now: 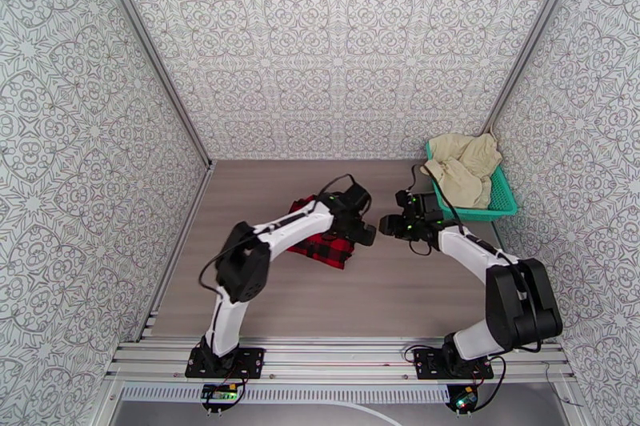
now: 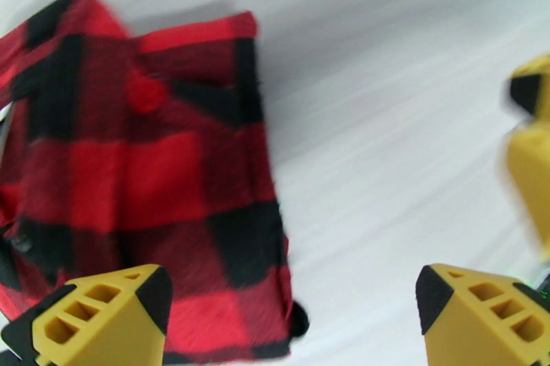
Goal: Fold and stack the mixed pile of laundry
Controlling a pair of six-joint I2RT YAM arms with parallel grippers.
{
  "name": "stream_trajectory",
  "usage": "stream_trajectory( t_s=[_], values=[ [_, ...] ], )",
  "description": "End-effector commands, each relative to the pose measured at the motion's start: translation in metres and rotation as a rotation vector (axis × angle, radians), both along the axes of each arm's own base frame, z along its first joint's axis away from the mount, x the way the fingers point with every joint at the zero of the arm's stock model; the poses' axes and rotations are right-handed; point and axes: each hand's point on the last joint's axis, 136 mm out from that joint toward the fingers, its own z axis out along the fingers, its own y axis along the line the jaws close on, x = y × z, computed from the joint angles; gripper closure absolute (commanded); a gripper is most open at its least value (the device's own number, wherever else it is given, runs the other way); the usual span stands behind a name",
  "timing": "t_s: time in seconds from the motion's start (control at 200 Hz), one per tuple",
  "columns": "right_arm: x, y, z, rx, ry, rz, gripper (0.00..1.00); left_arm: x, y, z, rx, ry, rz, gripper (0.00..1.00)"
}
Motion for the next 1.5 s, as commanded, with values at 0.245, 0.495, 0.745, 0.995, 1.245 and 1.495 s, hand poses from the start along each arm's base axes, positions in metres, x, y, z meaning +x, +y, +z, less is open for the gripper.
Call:
stream_trajectory(
  t_s=[0.245,0.495,0.745,0.995,1.245,1.495],
  values=[
    [0.004,0.097,-0.019,0.09,0.082,0.093,0.39,0.032,0.198,-0.009,-0.138,0.017,0.389,0.01],
    [0.034,0.072,-0.085,-0.135,0.16,-0.029,0.52,0.053,0.214,-0.049,-0.318,0.065,0.406,0.03],
    [0.051,0.062,-0.099,-0.154,0.165,-0.034,0.6,0.072,0.177,-0.063,-0.449,0.1,0.341,0.07],
    [0.06,0.06,-0.05,-0.057,0.099,-0.026,0.52,0.088,0.154,-0.055,-0.521,0.094,0.353,0.44],
    [0.082,-0.016,0.027,-0.066,-0.049,-0.16,0.49,0.101,0.184,-0.048,-0.461,0.025,0.462,1.0],
    [0.106,-0.119,0.082,-0.179,-0.168,-0.382,0.48,0.121,0.258,-0.043,-0.18,-0.039,0.537,1.0]
  ],
)
